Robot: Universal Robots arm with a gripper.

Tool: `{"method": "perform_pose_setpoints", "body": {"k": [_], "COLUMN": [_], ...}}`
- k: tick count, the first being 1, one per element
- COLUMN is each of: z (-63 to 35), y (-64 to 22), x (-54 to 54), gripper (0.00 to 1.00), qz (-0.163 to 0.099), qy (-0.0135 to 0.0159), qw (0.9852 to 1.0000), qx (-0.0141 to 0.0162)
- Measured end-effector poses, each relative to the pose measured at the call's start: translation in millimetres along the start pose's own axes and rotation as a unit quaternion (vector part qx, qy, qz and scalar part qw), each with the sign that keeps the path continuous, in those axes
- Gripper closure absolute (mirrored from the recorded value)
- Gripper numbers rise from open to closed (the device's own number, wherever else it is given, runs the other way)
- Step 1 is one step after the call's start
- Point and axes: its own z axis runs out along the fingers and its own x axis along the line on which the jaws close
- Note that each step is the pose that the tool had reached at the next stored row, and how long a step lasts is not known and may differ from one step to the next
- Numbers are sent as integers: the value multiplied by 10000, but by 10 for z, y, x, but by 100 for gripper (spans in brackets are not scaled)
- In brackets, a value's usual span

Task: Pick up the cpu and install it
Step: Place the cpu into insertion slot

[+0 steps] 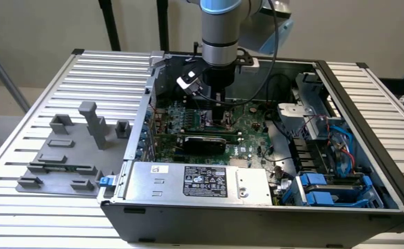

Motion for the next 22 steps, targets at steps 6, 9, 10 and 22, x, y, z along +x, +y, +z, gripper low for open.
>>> {"method": "perform_pose_setpoints", "body": {"k": [6,9,10,22], "z": [43,51,52,84], "y": [-6,-9,-10,-17], "x": [4,4,4,7], "gripper": [45,45,45,45], "qz": [-3,-5,-5,-17], "qy": [-44,-57,-59,-58], "qw": [10000,10000,10000,10000], "qx": [-2,-2,-2,-2]}}
